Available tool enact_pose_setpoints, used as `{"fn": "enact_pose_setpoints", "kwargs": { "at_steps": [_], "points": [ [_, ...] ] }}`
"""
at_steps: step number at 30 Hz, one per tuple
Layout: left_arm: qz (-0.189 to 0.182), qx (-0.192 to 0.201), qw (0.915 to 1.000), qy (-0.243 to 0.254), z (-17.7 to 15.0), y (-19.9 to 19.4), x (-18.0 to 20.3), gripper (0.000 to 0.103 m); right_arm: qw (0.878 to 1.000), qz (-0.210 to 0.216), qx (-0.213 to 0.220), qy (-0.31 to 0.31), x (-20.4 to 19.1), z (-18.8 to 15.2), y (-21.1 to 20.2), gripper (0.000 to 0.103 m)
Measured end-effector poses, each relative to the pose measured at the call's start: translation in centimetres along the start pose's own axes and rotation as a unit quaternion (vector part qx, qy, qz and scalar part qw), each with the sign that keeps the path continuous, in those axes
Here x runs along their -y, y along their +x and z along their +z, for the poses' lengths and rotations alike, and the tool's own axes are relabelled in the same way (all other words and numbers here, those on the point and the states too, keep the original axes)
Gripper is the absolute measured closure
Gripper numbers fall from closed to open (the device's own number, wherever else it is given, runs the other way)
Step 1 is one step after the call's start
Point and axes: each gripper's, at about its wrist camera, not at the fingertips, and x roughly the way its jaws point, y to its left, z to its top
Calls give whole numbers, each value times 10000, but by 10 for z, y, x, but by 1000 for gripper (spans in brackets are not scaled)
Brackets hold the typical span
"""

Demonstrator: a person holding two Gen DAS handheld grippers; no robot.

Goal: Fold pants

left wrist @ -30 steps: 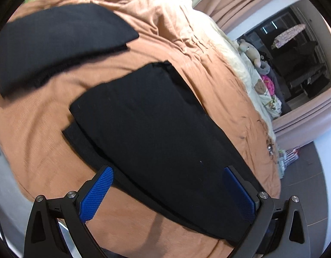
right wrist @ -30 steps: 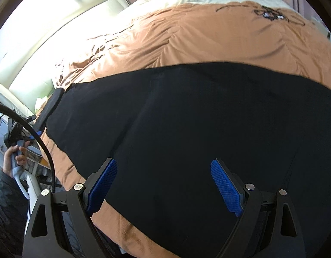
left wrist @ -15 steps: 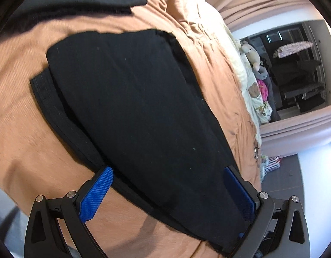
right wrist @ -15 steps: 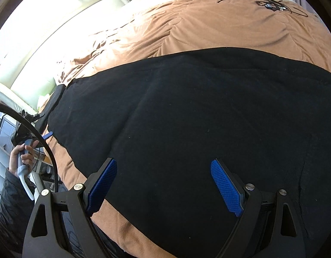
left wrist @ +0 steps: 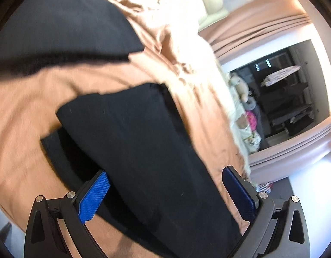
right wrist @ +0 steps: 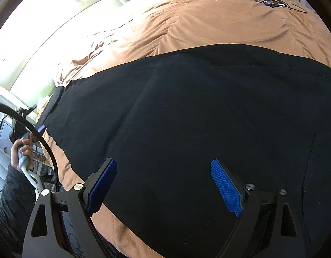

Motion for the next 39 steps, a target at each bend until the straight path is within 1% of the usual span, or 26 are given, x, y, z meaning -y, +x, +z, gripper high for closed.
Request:
{"fn": "enact_pose_setpoints", "kwargs": {
  "at_steps": [4,5,7,8,9,10,12,13,14,15,18,22,25,30,32,34,35,36,37,38,39],
  "points": [
    [-93,26,9998,163,9,-6,0,2,10000,-24,20,40,0,-1,-1,14],
    [-46,28,9998,205,11,-7,-1,3,10000,-31,27,44,-1,-2,-2,14],
    [158,-1,9996,233,14,1,-1,9,10000,-47,39,48,-1,-3,-3,14],
    [295,-37,9993,218,15,3,-5,18,10000,-65,40,45,-1,-4,-5,14],
    [424,-84,9989,184,15,4,-12,31,10000,-74,40,42,-1,-4,-6,14],
    [542,-129,9983,147,17,7,-18,39,9999,-88,48,40,-1,-5,-7,14],
    [870,-216,9960,61,17,11,-30,68,9999,-117,81,51,1,-8,-13,14],
    [1012,-223,9946,23,16,11,-36,76,9998,-132,96,60,1,-8,-14,14],
    [1096,-220,9937,-2,16,11,-40,92,9998,-152,116,76,3,-9,-17,14],
    [1201,-212,9925,-22,16,9,-45,100,9997,-177,128,93,4,-11,-20,14],
    [1270,-215,9917,-26,12,2,-52,101,9995,-232,147,136,9,-13,-25,14],
    [1397,-175,9900,55,5,-6,-48,102,9992,-284,167,218,14,-16,-30,14],
    [1391,-174,9901,-10,1,-11,-49,102,9990,-301,185,256,15,-18,-34,14],
    [1426,-203,9896,34,0,-11,-46,102,9989,-294,212,286,17,-22,-39,14],
    [1481,-280,9886,54,0,-9,-44,100,9989,-289,215,288,17,-23,-39,14],
    [1594,-396,9864,-43,1,-8,-45,89,9989,-276,234,300,18,-23,-41,14],
    [1571,-417,9867,-62,0,-10,-46,81,9989,-268,238,309,19,-22,-40,14],
    [1505,-416,9877,-52,-2,-13,-46,70,9989,-260,243,317,19,-22,-40,14],
    [1488,-409,9880,-46,-3,-15,-45,64,9988,-253,249,326,18,-21,-39,14],
    [1486,-385,9881,-45,-5,-17,-45,50,9988,-249,246,329,18,-21,-39,14],
    [1446,-355,9888,-43,-6,-20,-45,42,9989,-243,239,323,20,-21,-39,14]
  ]
}}
